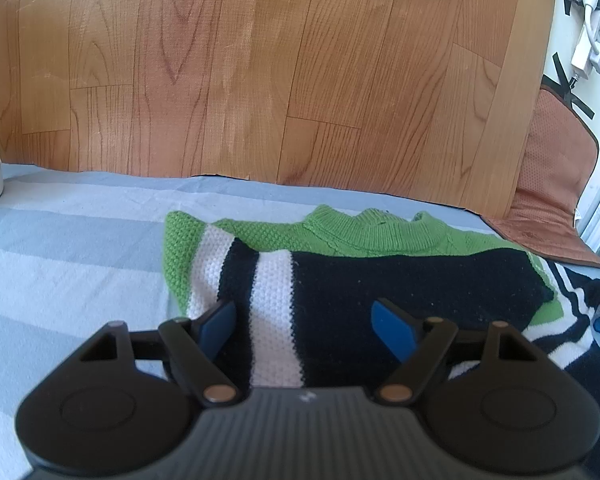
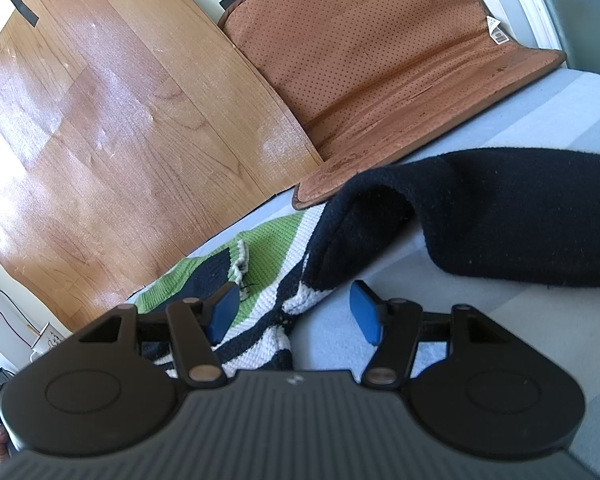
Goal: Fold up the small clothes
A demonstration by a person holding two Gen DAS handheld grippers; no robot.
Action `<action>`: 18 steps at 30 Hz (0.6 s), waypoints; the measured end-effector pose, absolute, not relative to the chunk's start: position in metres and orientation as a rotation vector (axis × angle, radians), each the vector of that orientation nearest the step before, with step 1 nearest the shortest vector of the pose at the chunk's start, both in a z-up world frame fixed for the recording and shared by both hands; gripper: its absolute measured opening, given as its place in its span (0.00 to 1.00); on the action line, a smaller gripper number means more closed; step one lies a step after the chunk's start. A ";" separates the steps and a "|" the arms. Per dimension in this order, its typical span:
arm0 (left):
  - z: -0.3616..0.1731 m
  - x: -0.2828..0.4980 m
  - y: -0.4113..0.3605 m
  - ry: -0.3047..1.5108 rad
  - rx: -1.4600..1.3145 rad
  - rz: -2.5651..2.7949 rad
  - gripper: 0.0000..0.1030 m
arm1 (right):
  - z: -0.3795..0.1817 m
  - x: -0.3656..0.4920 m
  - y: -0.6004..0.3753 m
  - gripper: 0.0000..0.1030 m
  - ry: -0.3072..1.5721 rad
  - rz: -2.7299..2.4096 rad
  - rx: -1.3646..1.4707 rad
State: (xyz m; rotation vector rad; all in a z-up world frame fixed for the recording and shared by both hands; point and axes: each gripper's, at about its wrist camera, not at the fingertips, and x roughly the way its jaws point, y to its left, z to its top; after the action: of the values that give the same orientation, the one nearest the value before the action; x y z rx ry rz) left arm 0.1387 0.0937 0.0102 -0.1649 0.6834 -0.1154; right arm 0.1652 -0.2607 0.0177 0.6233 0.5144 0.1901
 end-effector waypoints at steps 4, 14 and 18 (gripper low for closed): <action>0.010 0.139 0.093 0.685 -0.165 -0.115 0.75 | 0.017 0.165 -0.261 0.62 0.513 0.192 0.624; 0.018 0.131 0.104 0.621 -0.226 -0.151 0.75 | 0.017 0.165 -0.261 0.62 0.508 0.196 0.625; 0.016 0.134 0.103 0.642 -0.220 -0.167 0.75 | 0.017 0.166 -0.259 0.62 0.506 0.199 0.627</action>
State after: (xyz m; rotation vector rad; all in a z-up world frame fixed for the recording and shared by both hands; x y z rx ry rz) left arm 0.1341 0.1029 0.0161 -0.2201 0.6421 -0.1670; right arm 0.1661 -0.2590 0.0170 0.6273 0.5059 0.1994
